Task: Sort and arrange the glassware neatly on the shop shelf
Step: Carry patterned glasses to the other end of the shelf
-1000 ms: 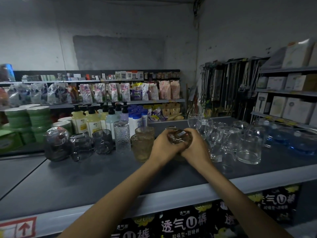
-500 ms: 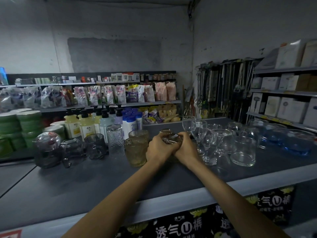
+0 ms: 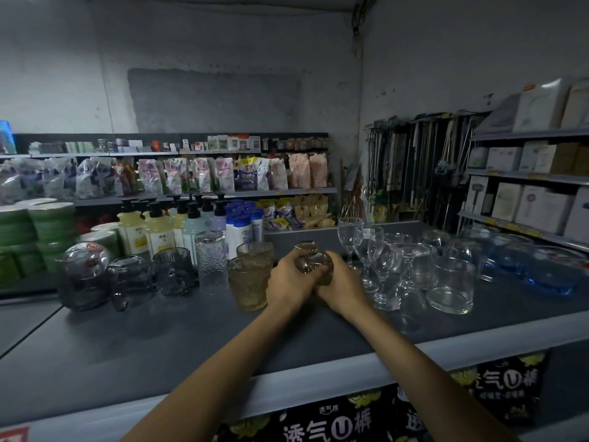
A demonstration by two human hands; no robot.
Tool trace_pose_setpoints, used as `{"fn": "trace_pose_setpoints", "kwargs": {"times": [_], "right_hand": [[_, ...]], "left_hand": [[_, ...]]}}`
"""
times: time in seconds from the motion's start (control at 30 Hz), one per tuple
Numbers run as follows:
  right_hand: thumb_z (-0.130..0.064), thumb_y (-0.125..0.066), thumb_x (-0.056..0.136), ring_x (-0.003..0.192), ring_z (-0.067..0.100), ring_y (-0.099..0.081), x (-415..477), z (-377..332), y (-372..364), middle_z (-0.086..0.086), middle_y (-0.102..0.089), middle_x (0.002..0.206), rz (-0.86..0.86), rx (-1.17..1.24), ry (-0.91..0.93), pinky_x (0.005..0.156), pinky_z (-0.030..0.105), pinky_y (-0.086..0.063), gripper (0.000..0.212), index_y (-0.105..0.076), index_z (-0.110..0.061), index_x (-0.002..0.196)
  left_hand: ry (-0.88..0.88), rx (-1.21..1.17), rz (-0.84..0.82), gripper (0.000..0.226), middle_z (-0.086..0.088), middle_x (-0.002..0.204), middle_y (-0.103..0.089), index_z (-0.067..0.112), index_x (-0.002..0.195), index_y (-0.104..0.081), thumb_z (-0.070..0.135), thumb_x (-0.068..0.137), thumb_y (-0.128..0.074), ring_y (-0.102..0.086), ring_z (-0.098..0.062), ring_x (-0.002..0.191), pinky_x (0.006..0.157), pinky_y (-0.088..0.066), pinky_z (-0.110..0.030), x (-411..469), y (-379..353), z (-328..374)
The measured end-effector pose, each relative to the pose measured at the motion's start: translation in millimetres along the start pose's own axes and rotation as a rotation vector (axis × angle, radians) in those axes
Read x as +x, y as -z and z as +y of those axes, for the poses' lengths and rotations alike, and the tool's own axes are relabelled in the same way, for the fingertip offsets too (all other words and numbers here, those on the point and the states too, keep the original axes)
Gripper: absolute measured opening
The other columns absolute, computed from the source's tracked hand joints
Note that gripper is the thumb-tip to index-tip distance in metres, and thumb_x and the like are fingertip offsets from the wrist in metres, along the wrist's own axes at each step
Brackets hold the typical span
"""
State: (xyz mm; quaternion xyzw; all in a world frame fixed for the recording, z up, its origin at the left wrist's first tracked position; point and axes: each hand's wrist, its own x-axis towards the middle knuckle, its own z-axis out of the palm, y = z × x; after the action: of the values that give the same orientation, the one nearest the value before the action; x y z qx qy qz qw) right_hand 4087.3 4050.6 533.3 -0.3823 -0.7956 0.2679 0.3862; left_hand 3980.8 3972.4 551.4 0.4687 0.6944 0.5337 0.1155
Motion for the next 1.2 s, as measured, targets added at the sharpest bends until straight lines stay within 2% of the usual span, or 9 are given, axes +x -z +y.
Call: {"fn": "trace_pose_setpoints", "kwargs": {"times": [0.07, 0.17, 0.33, 0.47, 0.57, 0.67, 0.8, 1.0, 1.2], "right_hand": [[-0.031, -0.081, 0.076, 0.103, 0.019, -0.068, 0, -2, 1, -0.002, -0.073, 0.113, -0.005, -0.018, 0.001, 0.063, 0.013, -0.039, 0.058, -0.058, -0.025, 0.129], [-0.027, -0.079, 0.080, 0.107, 0.021, -0.068, 1, -2, 2, 0.000, -0.072, 0.116, -0.021, -0.035, 0.005, 0.070, 0.017, -0.037, 0.055, -0.057, -0.023, 0.130], [-0.023, -0.080, 0.079, 0.108, 0.020, -0.069, -8, 0, 10, -0.002, -0.073, 0.116, -0.043, -0.011, 0.036, 0.081, 0.027, -0.049, 0.057, -0.056, -0.025, 0.131], [-0.012, -0.081, 0.081, 0.106, 0.016, -0.067, -28, -4, 27, -0.004, -0.071, 0.115, -0.005, -0.003, 0.104, 0.076, 0.021, -0.045, 0.054, -0.059, -0.022, 0.128], [-0.011, -0.080, 0.085, 0.111, 0.007, -0.062, -52, -23, 34, -0.010, -0.064, 0.124, 0.002, 0.058, 0.209, 0.087, 0.017, -0.047, 0.059, -0.057, -0.030, 0.135], [-0.016, -0.082, 0.084, 0.112, 0.006, -0.064, -75, -51, 24, -0.011, -0.064, 0.126, -0.017, 0.182, 0.328, 0.097, 0.030, -0.054, 0.058, -0.059, -0.034, 0.134], [-0.021, -0.083, 0.083, 0.111, 0.003, -0.064, -102, -109, -13, -0.010, -0.068, 0.123, -0.151, 0.348, 0.409, 0.097, 0.026, -0.055, 0.053, -0.063, -0.032, 0.131], [-0.031, -0.081, 0.084, 0.116, 0.000, -0.062, -159, -231, -132, -0.016, -0.067, 0.122, -0.449, 0.524, 0.526, 0.103, 0.025, -0.051, 0.051, -0.062, -0.036, 0.131], [-0.033, -0.082, 0.084, 0.116, -0.001, -0.060, -204, -361, -276, -0.015, -0.065, 0.121, -0.623, 0.546, 0.603, 0.102, 0.023, -0.051, 0.051, -0.062, -0.034, 0.131]], "left_hand": [[-0.011, 0.024, 0.004, 0.064, 0.014, 0.100, -0.076, 0.053, 0.118, -0.062, 0.074, 0.057, -0.067, -0.074, -0.013, 0.091, 0.079, -0.063, -0.045, 0, -1, 0], [-0.043, 0.069, 0.017, 0.061, 0.014, 0.109, -0.075, 0.049, 0.123, -0.063, 0.068, 0.066, -0.067, -0.071, -0.011, 0.101, 0.090, -0.060, -0.043, -5, 0, 4], [-0.102, 0.192, 0.068, 0.051, 0.009, 0.116, -0.073, 0.045, 0.128, -0.061, 0.057, 0.080, -0.072, -0.070, -0.016, 0.105, 0.090, -0.059, -0.042, -9, 2, 11], [-0.179, 0.307, 0.075, 0.049, 0.006, 0.119, -0.068, 0.043, 0.127, -0.058, 0.051, 0.081, -0.070, -0.068, -0.016, 0.107, 0.090, -0.059, -0.045, -21, 18, 22], [-0.261, 0.246, 0.079, 0.047, 0.009, 0.119, -0.070, 0.039, 0.127, -0.061, 0.040, 0.082, -0.077, -0.067, -0.006, 0.107, 0.093, -0.059, -0.039, -48, 51, 23], [-0.353, 0.196, 0.144, 0.045, 0.014, 0.120, -0.069, 0.029, 0.127, -0.066, 0.024, 0.086, -0.081, -0.066, -0.002, 0.109, 0.095, -0.057, -0.029, -93, 101, 11], [-0.384, 0.267, 0.323, 0.038, 0.011, 0.118, -0.068, 0.022, 0.127, -0.067, 0.023, 0.091, -0.079, -0.065, -0.006, 0.112, 0.094, -0.055, -0.028, -155, 177, -21], [-0.215, 0.366, 0.610, 0.033, 0.011, 0.117, -0.071, 0.023, 0.125, -0.067, 0.028, 0.094, -0.075, -0.067, -0.006, 0.111, 0.091, -0.057, -0.033, -242, 335, -87], [-0.033, 0.498, 0.691, 0.053, 0.014, 0.123, -0.063, 0.033, 0.134, -0.059, 0.061, 0.090, -0.063, -0.060, 0.001, 0.116, 0.094, -0.055, -0.035, -292, 497, -163]]}}
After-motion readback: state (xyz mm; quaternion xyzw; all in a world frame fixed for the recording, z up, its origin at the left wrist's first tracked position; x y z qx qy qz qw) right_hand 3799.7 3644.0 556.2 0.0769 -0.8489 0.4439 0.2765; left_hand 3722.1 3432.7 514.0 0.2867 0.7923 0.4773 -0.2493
